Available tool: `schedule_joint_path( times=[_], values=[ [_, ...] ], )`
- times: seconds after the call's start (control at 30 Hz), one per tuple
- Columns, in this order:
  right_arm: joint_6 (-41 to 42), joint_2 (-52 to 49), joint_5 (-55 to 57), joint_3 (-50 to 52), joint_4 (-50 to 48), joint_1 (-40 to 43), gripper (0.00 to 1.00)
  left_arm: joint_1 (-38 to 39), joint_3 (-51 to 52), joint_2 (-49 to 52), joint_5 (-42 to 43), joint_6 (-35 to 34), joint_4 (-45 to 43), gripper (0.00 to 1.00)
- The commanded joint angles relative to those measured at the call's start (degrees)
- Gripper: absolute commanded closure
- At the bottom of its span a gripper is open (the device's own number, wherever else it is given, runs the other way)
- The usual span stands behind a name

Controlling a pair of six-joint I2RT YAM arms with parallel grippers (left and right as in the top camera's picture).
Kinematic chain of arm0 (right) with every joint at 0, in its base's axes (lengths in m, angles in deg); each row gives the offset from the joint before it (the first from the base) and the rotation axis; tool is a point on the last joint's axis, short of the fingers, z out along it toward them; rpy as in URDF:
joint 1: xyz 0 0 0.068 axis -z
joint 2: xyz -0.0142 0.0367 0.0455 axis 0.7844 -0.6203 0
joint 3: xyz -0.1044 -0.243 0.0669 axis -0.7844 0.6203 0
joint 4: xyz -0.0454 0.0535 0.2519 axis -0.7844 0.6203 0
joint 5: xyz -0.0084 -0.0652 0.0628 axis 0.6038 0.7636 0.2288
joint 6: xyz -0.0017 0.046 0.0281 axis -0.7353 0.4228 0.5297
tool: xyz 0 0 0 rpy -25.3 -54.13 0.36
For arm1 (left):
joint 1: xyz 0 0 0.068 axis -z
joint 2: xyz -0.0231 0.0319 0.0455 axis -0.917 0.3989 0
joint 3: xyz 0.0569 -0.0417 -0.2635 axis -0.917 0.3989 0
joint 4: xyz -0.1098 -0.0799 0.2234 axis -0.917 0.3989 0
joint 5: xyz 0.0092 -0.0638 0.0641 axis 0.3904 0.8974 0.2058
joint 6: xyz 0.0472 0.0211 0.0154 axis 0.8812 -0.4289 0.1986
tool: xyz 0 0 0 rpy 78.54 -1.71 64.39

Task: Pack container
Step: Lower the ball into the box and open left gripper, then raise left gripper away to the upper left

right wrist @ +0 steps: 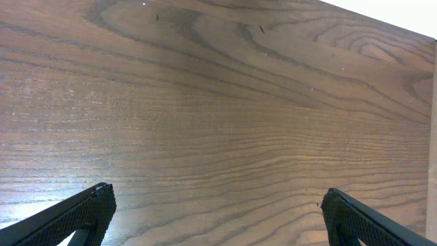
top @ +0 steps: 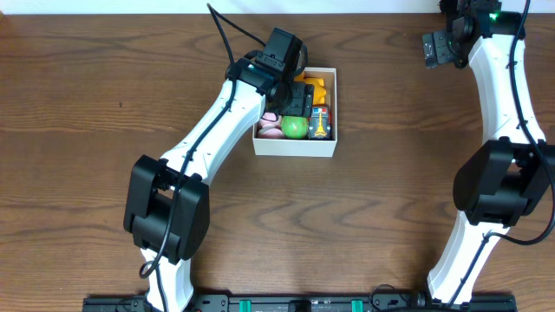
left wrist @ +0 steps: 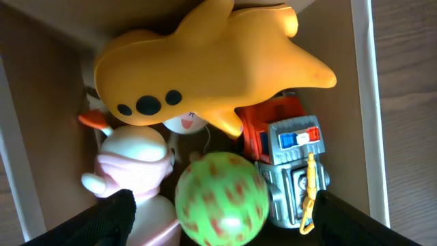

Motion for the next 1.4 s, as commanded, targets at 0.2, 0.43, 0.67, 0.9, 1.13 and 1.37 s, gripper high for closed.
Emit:
schedule_joint_path(
  times=[0.2, 0.43, 0.67, 0.9, 1.13, 1.37],
  values=[
    [0.9, 1.0, 0.3, 0.1, 0.1, 0.0, 0.01, -3.4, -0.3, -1.1, -0.5, 0.3, -0.2, 0.16],
    [0.9, 1.0, 0.3, 0.1, 0.1, 0.0, 0.01, -8.9, -1.5, -6.3, -2.4, 0.1, -1.9, 0.18],
    [0.9, 1.0, 0.3, 0.1, 0.1, 0.0, 0.01, -16.1, -1.5, -9.5, -14.0, 0.1, 0.0, 0.17],
    [0.9, 1.0, 0.3, 0.1, 0.1, 0.0, 0.01, -25.1, -1.4, -9.4, -19.0, 0.1, 0.6, 0.16],
    [0.9, 1.0, 0.3, 0.1, 0.1, 0.0, 0.01, -32.6, -1.4, -9.4, -19.0, 0.1, 0.2, 0.16],
    [0.9, 1.0, 0.3, 0.1, 0.1, 0.0, 0.01, -33.6, -1.4, -9.4, -19.0, 0.1, 0.2, 0.02]
  ],
)
